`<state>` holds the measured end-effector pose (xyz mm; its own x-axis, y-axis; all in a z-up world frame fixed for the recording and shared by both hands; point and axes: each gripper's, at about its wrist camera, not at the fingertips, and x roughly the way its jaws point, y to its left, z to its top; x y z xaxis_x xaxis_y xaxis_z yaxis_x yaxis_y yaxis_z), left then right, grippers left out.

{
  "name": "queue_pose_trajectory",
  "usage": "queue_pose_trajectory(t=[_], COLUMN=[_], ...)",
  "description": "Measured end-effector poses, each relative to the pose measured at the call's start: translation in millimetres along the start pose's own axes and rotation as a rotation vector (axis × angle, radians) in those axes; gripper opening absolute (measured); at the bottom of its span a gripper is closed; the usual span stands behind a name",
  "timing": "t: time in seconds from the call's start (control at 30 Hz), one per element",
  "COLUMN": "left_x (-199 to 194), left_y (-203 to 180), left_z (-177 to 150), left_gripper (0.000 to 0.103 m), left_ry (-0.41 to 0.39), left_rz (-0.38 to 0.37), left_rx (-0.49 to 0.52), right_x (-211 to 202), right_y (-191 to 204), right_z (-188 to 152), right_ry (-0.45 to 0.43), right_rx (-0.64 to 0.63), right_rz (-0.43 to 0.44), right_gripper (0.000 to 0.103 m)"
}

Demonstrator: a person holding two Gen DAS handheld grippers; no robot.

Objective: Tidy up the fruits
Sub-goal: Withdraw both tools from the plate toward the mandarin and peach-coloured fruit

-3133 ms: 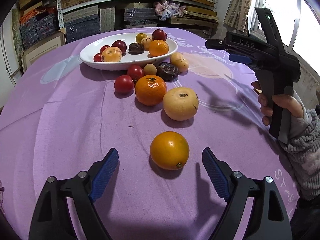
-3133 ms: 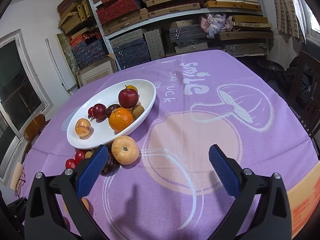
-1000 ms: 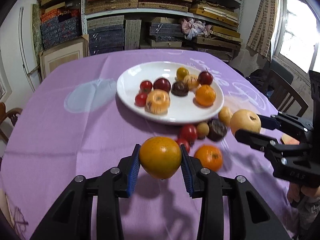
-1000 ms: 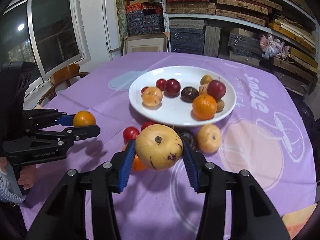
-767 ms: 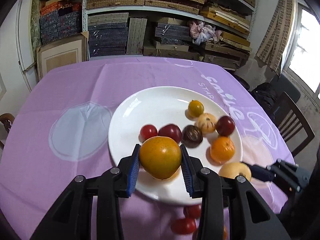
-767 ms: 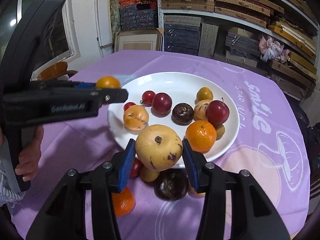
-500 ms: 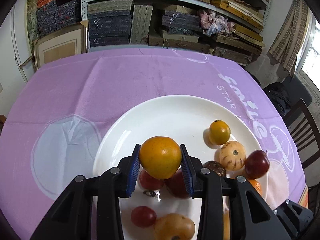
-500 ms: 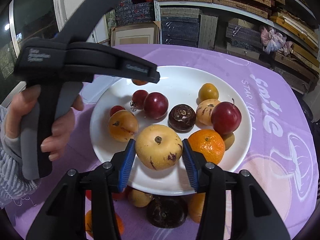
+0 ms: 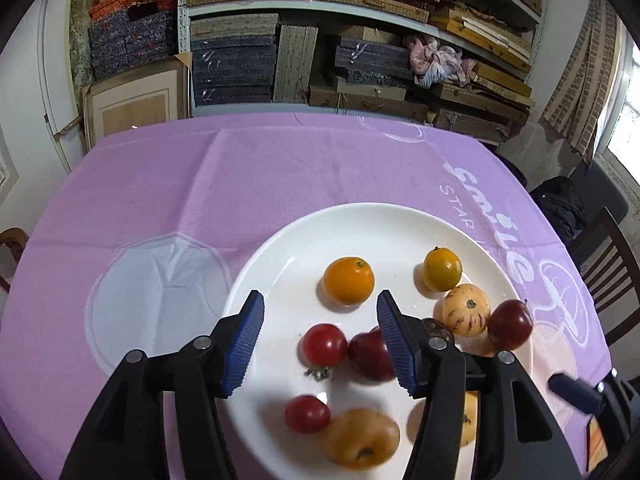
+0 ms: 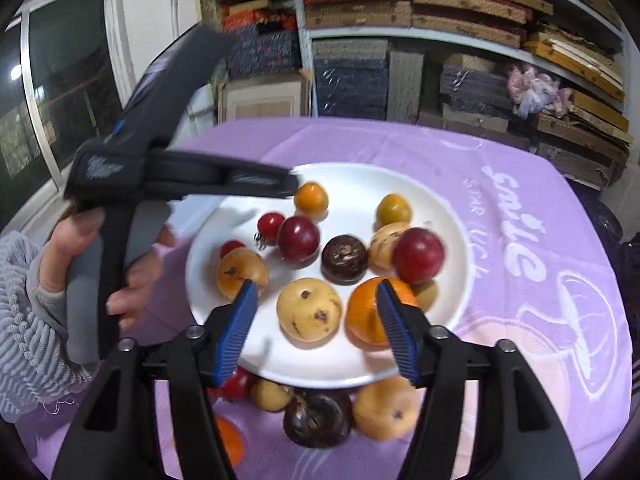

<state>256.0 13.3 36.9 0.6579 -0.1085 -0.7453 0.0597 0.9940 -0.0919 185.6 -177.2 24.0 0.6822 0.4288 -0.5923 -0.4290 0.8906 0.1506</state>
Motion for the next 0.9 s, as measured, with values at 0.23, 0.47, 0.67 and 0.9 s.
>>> queue_pose_trajectory(t=[0.23, 0.47, 0.67, 0.9], left_x=[-70.8, -111.9, -94.6, -65.0], left_y=[-3.1, -55.3, -99.4, -92.9], left_z=[-85.9, -163.2, -179.6, -179.1], left_gripper=[0.071, 0.073, 0.073, 0.073], left_ry=[-0.046, -0.084, -0.076, 0.006], left_rz=[0.039, -0.007, 0.037, -0.021], left_rx=[0.062, 0.16, 0.29, 0.22], right_x=[-61.3, -70.6, -77.3, -77.8], right_y=[-51.4, -91.2, -99.2, -98.7], right_z=[-35.3, -63.7, -67.1, -65.3], right_ry=[-0.122, -0.104, -0.126, -0.117], right_rx=[0.204, 0.369, 0.402, 0.406], right_rz=[-0.032, -0.017, -0.007, 0.002], right_gripper=[0.095, 0.096, 0.096, 0.096])
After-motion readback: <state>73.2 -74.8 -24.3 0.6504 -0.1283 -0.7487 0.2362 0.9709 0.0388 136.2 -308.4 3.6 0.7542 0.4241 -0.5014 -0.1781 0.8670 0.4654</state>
